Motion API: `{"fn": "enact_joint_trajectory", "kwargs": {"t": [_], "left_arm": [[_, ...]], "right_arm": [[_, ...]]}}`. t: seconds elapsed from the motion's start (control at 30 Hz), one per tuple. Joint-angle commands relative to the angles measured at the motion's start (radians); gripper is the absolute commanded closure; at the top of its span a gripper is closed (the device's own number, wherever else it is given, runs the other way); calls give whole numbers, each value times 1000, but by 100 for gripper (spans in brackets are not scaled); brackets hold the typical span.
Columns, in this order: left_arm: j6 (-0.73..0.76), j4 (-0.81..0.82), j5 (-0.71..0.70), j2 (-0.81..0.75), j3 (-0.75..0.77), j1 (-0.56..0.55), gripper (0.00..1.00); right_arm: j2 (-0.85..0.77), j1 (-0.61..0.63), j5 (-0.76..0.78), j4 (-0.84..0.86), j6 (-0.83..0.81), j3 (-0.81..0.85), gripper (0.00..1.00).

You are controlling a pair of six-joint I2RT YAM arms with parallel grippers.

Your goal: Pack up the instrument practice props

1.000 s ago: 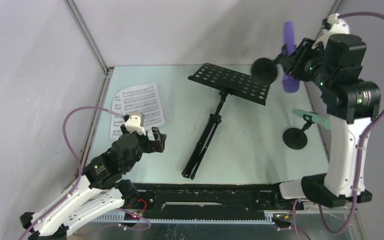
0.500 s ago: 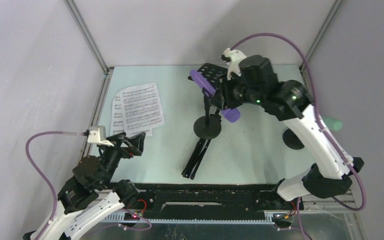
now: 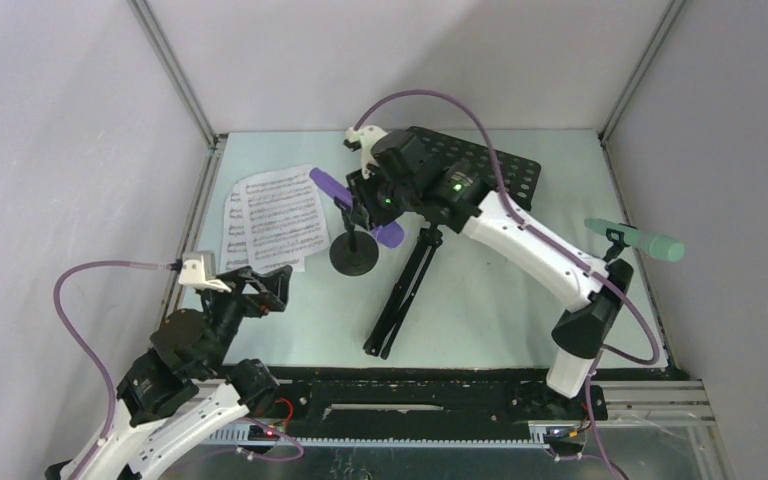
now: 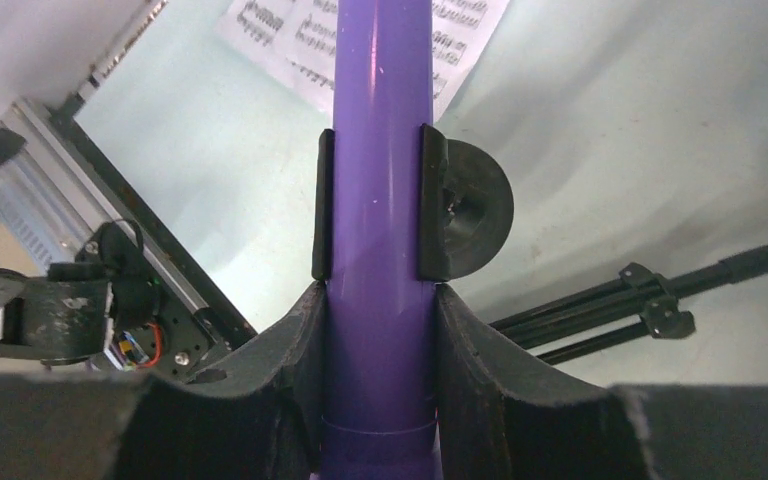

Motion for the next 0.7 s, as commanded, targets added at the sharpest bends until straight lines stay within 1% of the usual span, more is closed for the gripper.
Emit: {"fn": "enact_joint_trajectory", "kwargs": {"t": [0.0,0.23,0.33,0.37,0.4,0.47,0.5,0.53,0.6,0.67], "left_arm": [[-58,-5,-72,48,23,5,0],[-71,-1,-24,101,9,5,0],[-79,-1,-44,101,2,5,0],[-85,1,-54,101,0,6,0],[-89,5,-61,102,-2,5,0],[-92,21,-66,107,-9,6,0],[-93,30,-64,114,-12,5,0],[-94,39,-61,122,-12,5,0],[-95,48,-53,142,-9,6,0],[-95,54,-55,162,-6,6,0]], "right_arm": [[13,10,-68,160,-92,-26,100],[43,47,-8,284,-117,-177,100],[37,76,44,247,-113,-194,100],[29,83,58,238,-100,-204,95],[18,85,60,238,-80,-229,89],[-3,87,32,248,-62,-275,72],[-9,87,26,248,-55,-291,62],[-13,89,26,242,-51,-302,56],[-24,92,44,231,-43,-321,46],[-40,92,65,241,-37,-347,39]]}}
